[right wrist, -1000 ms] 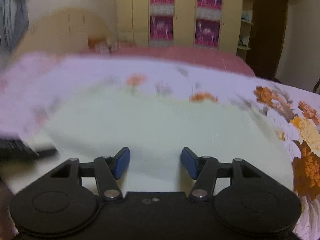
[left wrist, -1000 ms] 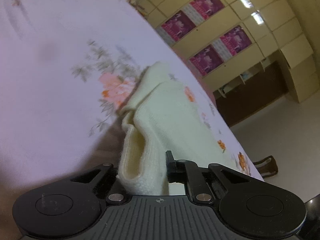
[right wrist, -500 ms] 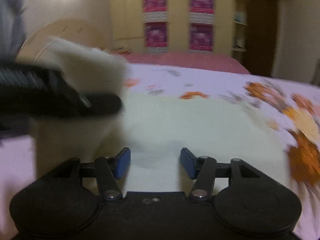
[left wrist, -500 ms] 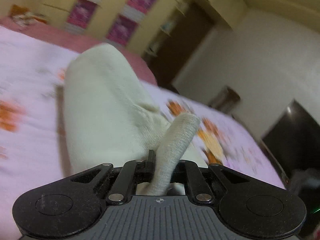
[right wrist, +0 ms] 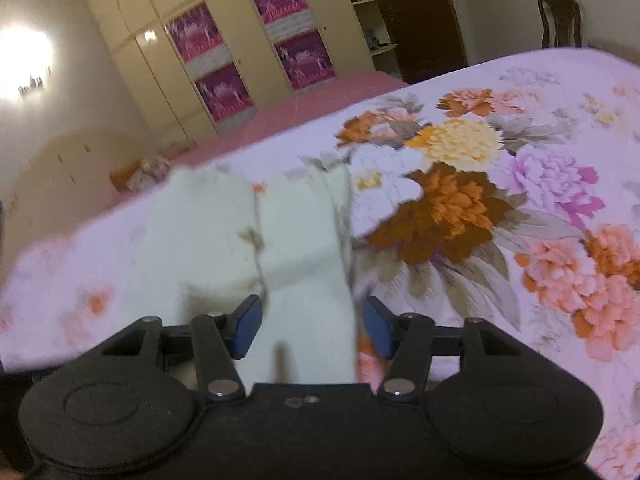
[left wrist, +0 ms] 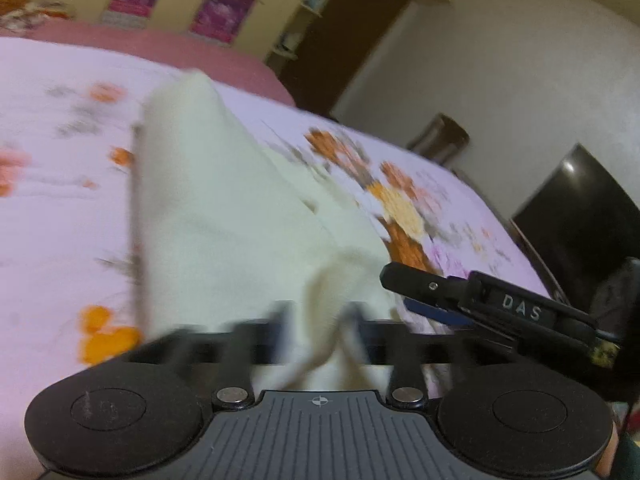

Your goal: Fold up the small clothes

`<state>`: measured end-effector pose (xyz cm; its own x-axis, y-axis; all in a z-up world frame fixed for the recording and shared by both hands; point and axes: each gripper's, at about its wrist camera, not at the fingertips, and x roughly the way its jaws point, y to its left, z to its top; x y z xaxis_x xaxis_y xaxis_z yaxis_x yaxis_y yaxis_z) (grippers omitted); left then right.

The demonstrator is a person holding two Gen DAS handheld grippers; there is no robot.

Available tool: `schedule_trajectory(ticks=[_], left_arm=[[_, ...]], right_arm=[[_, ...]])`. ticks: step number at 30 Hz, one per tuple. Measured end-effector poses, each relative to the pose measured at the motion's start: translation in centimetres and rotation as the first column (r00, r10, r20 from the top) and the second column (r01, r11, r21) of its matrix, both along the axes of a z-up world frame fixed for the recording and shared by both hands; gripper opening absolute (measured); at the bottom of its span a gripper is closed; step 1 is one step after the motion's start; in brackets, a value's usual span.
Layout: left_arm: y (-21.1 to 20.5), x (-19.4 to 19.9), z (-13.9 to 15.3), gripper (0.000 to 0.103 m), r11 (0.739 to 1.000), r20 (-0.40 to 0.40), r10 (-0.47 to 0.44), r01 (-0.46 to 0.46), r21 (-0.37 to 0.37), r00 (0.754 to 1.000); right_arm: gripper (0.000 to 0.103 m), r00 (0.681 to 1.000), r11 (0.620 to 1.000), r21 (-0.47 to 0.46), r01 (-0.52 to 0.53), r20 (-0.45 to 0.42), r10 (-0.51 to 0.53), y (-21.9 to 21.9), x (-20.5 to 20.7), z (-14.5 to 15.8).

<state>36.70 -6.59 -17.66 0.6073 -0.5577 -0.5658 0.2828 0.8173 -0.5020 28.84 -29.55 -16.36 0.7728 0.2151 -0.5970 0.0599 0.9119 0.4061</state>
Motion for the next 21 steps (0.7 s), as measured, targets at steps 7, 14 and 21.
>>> schedule_trajectory(ticks=[7, 14, 21], left_arm=[[5.4, 1.0, 1.4, 0.091, 0.977, 0.074, 0.203, -0.207, 0.045, 0.976], [5.4, 5.7, -1.9, 0.091, 0.958, 0.021, 0.247, -0.248, 0.142, 0.969], [3.9, 6.5, -3.5, 0.091, 0.961, -0.007, 0.239, -0.235, 0.148, 0.971]], right_arm=[[0.063, 0.995, 0.986, 0.135, -0.097, -0.027, 0.101, 2.3, 5.6, -0.2], [0.066, 0.988, 0.982, 0.143, -0.127, -0.074, 0.138, 3.4, 10.2, -2.4], [0.053, 0.964, 0.957, 0.148, -0.248, -0.057, 0.259, 4.6, 9.4, -1.1]])
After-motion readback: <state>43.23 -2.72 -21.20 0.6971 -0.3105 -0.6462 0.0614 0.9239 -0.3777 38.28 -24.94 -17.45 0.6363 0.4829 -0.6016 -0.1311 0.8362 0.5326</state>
